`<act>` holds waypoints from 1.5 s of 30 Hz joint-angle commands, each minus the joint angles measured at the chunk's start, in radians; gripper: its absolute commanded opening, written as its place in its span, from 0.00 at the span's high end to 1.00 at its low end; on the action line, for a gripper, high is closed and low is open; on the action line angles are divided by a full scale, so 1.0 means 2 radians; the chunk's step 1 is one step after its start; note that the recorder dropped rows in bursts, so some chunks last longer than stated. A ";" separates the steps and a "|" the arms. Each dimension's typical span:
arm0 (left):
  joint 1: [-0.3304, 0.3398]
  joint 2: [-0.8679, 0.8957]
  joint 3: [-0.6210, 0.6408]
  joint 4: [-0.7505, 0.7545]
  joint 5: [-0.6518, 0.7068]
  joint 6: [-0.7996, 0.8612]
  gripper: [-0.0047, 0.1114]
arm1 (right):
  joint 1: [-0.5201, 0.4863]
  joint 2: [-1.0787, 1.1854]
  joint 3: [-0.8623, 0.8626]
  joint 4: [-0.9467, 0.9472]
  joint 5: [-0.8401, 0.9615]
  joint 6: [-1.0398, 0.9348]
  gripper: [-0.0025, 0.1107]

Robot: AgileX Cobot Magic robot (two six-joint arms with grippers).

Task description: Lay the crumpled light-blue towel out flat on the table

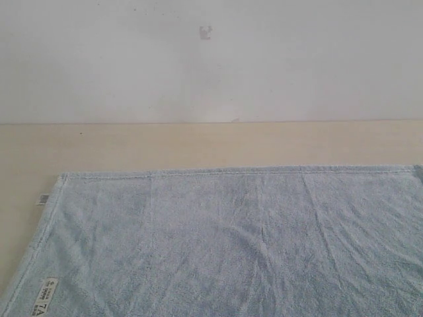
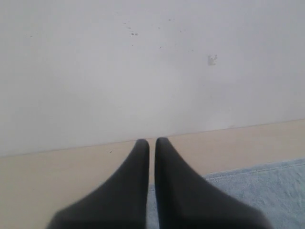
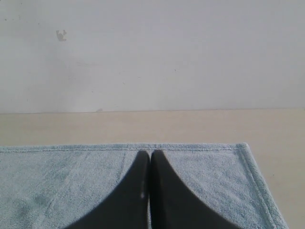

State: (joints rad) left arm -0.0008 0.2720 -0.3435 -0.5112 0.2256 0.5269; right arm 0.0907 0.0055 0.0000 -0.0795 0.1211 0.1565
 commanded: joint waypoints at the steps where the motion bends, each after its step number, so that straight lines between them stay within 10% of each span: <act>1: -0.005 -0.103 0.095 0.097 -0.025 -0.137 0.92 | -0.001 -0.003 0.000 -0.001 -0.001 -0.003 0.98; 7: -0.005 -0.136 0.172 0.108 -0.046 -0.201 0.92 | -0.001 -0.003 0.000 -0.001 -0.001 -0.003 0.98; 45: 0.019 -0.136 0.172 0.150 -0.050 -0.226 0.92 | -0.001 -0.003 0.000 -0.001 -0.001 -0.003 0.98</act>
State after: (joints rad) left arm 0.0299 0.0038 -0.0028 -0.2127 0.1377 0.0876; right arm 0.0907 0.0055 0.0001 -0.0775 0.1211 0.1565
